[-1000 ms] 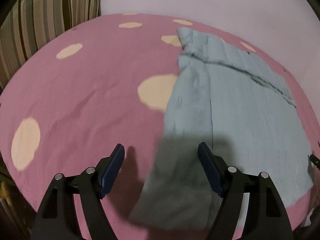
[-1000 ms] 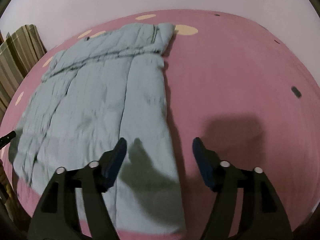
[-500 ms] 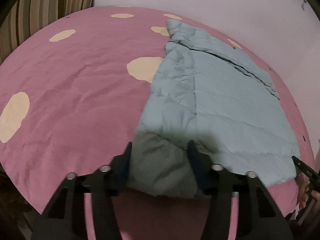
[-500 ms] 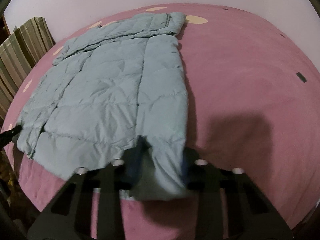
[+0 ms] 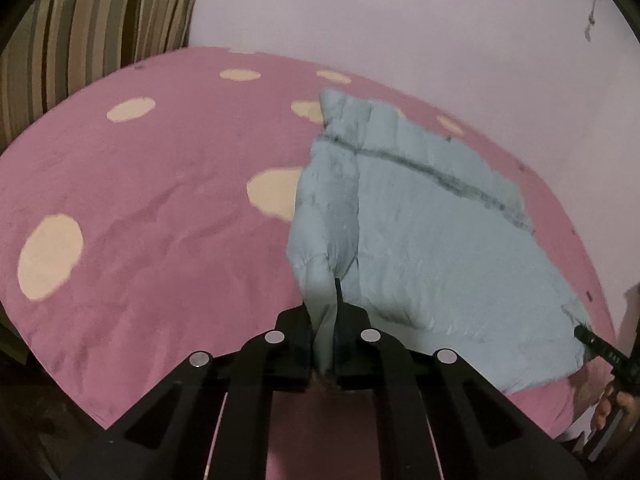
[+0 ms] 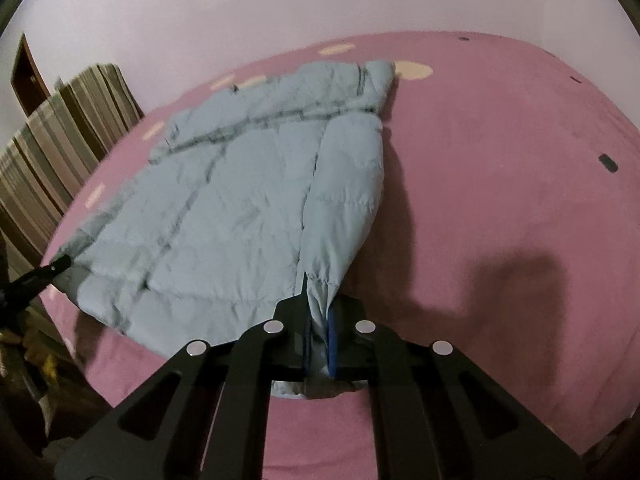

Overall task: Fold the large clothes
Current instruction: 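Lift the hem and fold it toward the collar, then open both tools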

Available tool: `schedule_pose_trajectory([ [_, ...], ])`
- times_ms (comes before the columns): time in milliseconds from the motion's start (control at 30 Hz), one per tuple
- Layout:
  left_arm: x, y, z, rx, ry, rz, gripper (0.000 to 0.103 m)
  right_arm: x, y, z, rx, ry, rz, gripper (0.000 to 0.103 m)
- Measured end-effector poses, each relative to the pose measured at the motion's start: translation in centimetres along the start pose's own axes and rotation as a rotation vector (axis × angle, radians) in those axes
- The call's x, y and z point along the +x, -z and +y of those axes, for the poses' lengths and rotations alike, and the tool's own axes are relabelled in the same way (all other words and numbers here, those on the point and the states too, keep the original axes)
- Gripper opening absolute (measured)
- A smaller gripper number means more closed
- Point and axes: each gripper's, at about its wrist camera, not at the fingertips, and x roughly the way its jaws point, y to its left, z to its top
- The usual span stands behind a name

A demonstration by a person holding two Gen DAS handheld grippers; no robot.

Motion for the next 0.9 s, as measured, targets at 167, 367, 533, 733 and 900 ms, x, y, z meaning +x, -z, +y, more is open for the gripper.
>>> schedule_pose_trajectory([
  [167, 0.0, -4.0, -1.4, 0.012, -0.015, -0.063, 0.007, -0.2, -3.3, -0.5, 0.039, -0.053, -0.047, 0.005],
  [367, 5.1, -9.9, -2.8, 0.013, -0.040, -0.071, 0.007, 3.7, -8.8, -1.3, 0.086, -0.061, -0.060, 0.005],
  [533, 11.5, -12.9, -2.7, 0.008, -0.107, -0.013, 0.007, 8.9, -12.0, -2.2, 0.123, -0.021, -0.015, 0.005],
  [733, 18.1, -12.9, -2.3, 0.036, -0.162, 0.087, 0.007, 14.8, -12.7, -3.5, 0.147, 0.013, 0.080, 0.005],
  [900, 19.7, -12.2, -2.2, 0.061, -0.171, 0.105, 0.007, 16.5, -12.6, -3.9, 0.157, 0.010, 0.102, 0.005],
])
